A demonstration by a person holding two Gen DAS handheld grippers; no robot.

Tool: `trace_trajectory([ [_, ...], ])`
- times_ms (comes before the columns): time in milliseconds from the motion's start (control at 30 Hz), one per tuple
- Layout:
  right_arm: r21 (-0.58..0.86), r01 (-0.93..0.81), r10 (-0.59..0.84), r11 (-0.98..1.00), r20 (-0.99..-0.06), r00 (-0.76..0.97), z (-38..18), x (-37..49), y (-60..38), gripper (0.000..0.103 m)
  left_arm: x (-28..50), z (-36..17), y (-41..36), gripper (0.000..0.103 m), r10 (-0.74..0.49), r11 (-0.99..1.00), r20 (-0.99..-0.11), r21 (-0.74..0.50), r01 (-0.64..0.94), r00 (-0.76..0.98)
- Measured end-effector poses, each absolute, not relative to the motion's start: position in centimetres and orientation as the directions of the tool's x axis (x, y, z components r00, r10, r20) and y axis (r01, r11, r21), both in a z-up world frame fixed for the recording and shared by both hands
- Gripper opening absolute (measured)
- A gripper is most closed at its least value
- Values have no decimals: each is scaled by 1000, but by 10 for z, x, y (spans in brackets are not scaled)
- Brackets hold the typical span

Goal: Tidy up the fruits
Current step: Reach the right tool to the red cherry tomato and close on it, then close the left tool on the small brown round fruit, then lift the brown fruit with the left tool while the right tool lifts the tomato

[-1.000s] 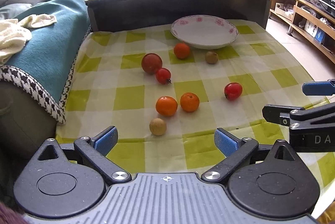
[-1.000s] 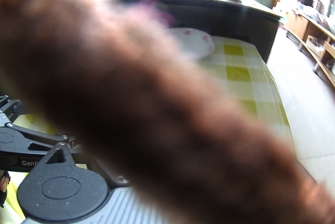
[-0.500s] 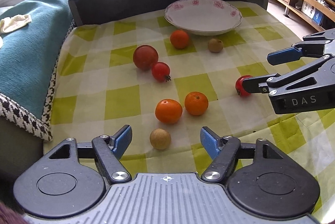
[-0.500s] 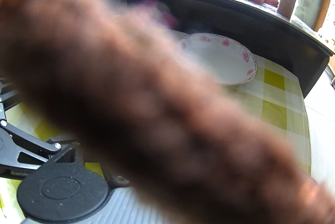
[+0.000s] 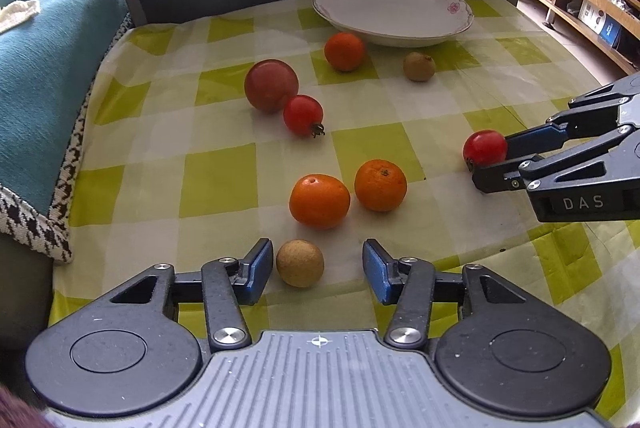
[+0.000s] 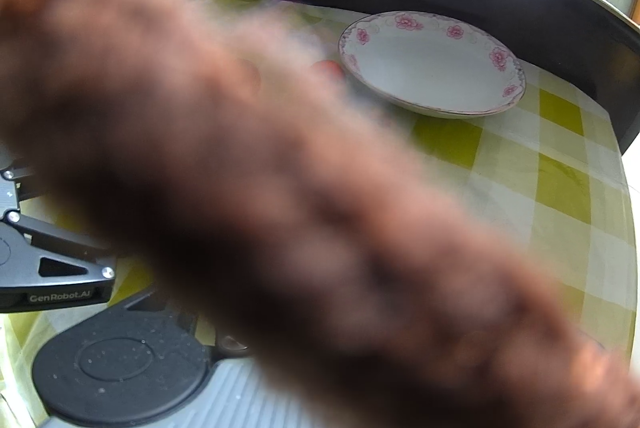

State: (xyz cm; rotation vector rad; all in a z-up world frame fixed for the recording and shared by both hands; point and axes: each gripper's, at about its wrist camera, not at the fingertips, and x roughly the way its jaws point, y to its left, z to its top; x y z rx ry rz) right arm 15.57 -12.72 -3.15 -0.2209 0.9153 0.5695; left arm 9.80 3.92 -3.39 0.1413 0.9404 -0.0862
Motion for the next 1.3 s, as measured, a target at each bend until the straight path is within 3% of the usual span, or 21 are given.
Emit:
trace_trajectory([
  [200,66,-551,373,832,-801,468,-32,156,-128,34,93,-35,45,57,-10,992,-814,63,106,580],
  [267,61,-554,372,830,-802,468,-32,155,-128,34,95,-34,44,51,-17,992,-815,59,112,579],
  [333,56,-555,368,830,-802,470,-32,155,-128,34,99,-33,46,36,-25,992,-818,49,112,575],
  [400,55,-553,366,832,-802,471,-31,155,-128,34,101,-32,48,33,-27,994,-822,40,105,569],
  [667,70,-526,373,848,-785,495,-20,158,-134,31,103,-21,41,32,-46,993,-818,26,116,574],
  [833,94,-527,396,845,-772,497,-11,160,-136,16,110,-8,36,32,-63,992,-798,13,122,599],
  [933,98,-531,402,842,-771,495,-10,161,-136,12,114,-6,35,32,-75,992,-799,0,125,597],
  [1300,138,-538,436,832,-762,479,-14,164,-139,12,115,-6,37,33,-115,989,-795,-39,139,595],
])
